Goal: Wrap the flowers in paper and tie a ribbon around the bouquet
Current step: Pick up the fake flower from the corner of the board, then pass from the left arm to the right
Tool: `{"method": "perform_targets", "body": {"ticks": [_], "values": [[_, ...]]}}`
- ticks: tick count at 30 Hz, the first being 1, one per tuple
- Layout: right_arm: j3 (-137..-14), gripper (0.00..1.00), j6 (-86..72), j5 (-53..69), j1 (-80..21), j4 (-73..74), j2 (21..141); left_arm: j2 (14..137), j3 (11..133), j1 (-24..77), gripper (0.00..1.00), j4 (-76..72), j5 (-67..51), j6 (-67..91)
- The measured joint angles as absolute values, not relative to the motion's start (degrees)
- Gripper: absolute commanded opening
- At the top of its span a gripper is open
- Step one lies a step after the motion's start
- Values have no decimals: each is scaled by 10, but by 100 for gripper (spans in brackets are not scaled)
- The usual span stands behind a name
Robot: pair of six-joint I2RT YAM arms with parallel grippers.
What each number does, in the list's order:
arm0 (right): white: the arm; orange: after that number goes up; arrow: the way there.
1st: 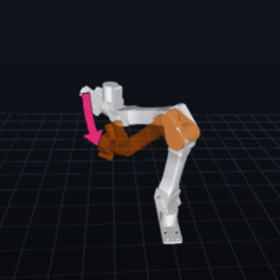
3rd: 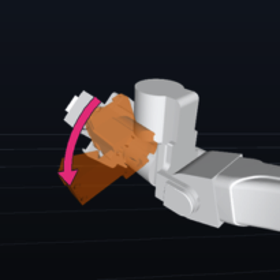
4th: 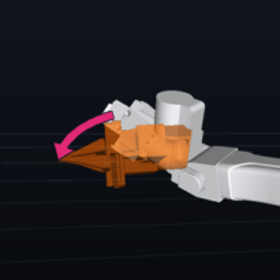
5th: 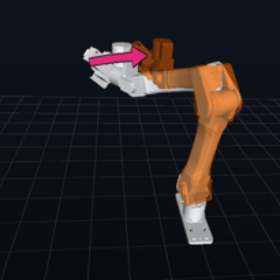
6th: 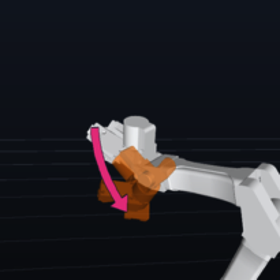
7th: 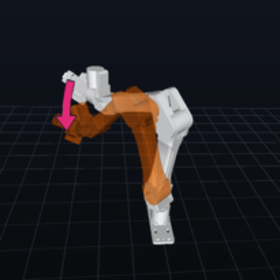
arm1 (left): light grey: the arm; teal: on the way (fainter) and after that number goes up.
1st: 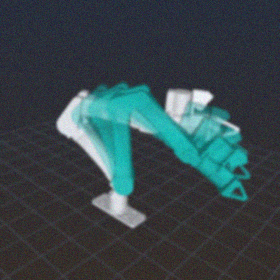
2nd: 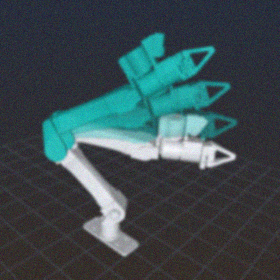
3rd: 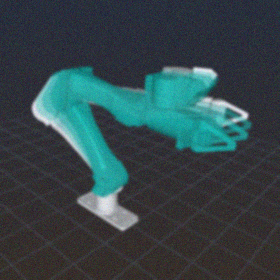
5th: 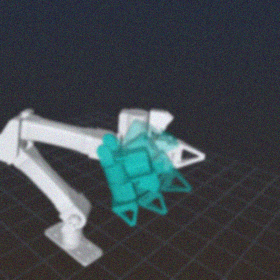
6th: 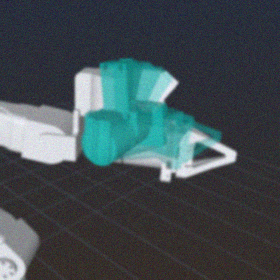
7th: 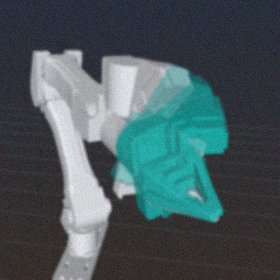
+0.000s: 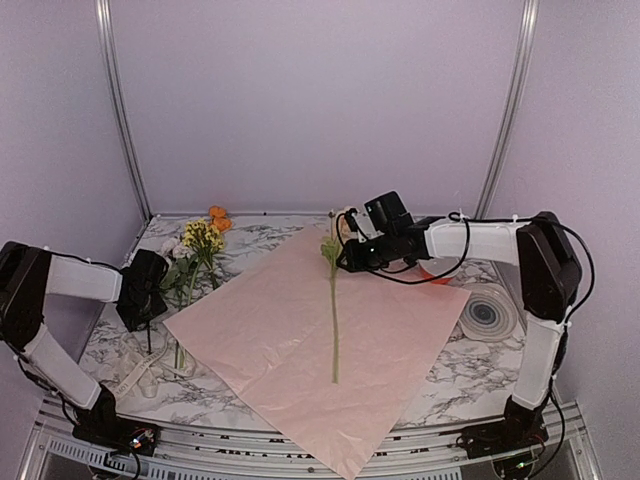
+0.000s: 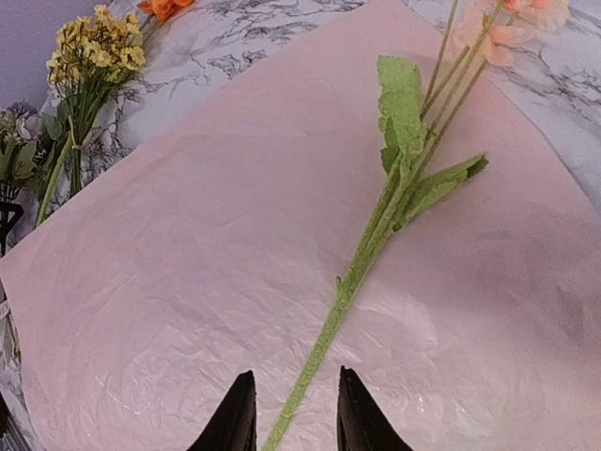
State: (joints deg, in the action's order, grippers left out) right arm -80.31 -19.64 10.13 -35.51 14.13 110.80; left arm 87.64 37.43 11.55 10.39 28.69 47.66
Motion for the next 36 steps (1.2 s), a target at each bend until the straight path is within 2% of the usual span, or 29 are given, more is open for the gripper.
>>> {"method": "perform_targets", "body": {"ticks": [3,9,16,22,24,27,31,33,36], "values": [[-802,29,-186,104,-355,141,1103,891,374,110,1,101,287,479],[-797,29,-175,108,-355,143,1097,851,375,110,0,113,293,457],[-789,29,-154,108,-364,140,1047,632,408,130,0,142,404,418],[-785,33,-97,152,-411,91,999,514,442,272,0,43,515,256],[-780,40,-86,202,-429,58,987,502,437,305,0,-10,478,225],[-778,54,-78,280,-456,3,981,500,402,314,0,-136,340,250],[-783,71,-85,347,-497,-44,985,570,375,349,0,-305,183,316],[-795,75,-104,366,-511,-64,995,623,373,386,0,-376,126,339],[-816,75,-132,388,-519,-92,1018,684,379,429,0,-446,69,358]]}}
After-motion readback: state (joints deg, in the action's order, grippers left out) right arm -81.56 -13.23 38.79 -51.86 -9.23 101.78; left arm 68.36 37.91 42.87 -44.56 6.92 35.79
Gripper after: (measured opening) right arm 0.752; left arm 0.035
